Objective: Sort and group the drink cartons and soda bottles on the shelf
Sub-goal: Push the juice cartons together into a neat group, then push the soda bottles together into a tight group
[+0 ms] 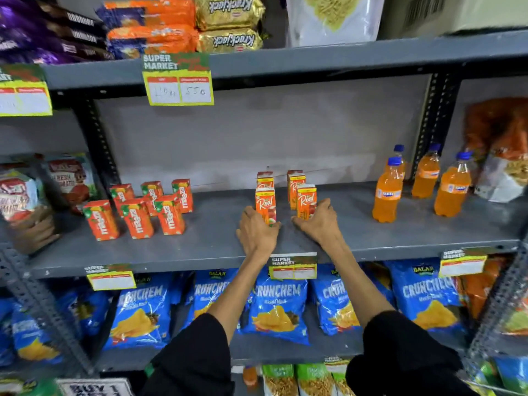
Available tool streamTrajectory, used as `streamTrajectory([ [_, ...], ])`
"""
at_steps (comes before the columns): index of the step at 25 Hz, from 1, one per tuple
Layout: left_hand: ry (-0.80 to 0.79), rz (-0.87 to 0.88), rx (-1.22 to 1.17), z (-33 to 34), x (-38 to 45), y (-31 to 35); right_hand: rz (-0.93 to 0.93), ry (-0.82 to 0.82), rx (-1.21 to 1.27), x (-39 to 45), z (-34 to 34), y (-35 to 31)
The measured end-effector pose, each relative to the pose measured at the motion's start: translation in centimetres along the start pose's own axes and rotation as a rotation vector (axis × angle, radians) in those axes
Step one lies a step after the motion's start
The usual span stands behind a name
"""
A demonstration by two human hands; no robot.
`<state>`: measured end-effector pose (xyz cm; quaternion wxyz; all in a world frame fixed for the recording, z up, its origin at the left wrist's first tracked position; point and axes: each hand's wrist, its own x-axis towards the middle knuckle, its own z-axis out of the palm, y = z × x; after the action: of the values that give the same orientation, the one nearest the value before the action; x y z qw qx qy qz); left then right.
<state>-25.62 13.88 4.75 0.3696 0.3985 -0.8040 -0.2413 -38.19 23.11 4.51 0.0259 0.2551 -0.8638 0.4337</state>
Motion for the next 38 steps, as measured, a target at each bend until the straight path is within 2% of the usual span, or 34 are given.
streamTrajectory([
  [10,0.067,0.044,0.041,0.7,-0.1,-0.5,-0.085,0.0,-0.021,0.3,0.5,0.5],
  [22,0.042,0.064,0.074,0.8,-0.1,-0.5,-0.098,-0.016,-0.092,-0.4,0.3,0.2],
  [25,0.026,0.031,0.011,0.1,-0.9,0.1,-0.092,-0.039,0.018,-0.5,-0.3,0.4],
  [27,0.1,0.053,-0.041,-0.3,-1.9,0.6,-0.106,-0.036,0.122,-0.8,-1.1,1.2],
  [29,0.233,0.179,-0.041,0.0,-3.6,1.7,-0.147,0.028,0.16,-1.2,-2.5,2.7],
  [31,0.276,0.307,-0.116,1.2,-5.2,3.8,-0.196,0.133,0.184,-1.6,-4.7,4.6],
  [33,0.199,0.363,-0.29,3.2,-6.8,6.8,-0.226,0.26,0.214,-1.4,-7.3,6.4],
  [36,0.019,0.328,-0.472,6.7,-8.7,11.3,-0.092,0.491,0.399,-0.7,-10.3,8.3],
  [38,-0.041,0.263,-0.528,8.8,-9.3,13.4,-0.064,0.514,0.413,-0.3,-11.0,8.9],
])
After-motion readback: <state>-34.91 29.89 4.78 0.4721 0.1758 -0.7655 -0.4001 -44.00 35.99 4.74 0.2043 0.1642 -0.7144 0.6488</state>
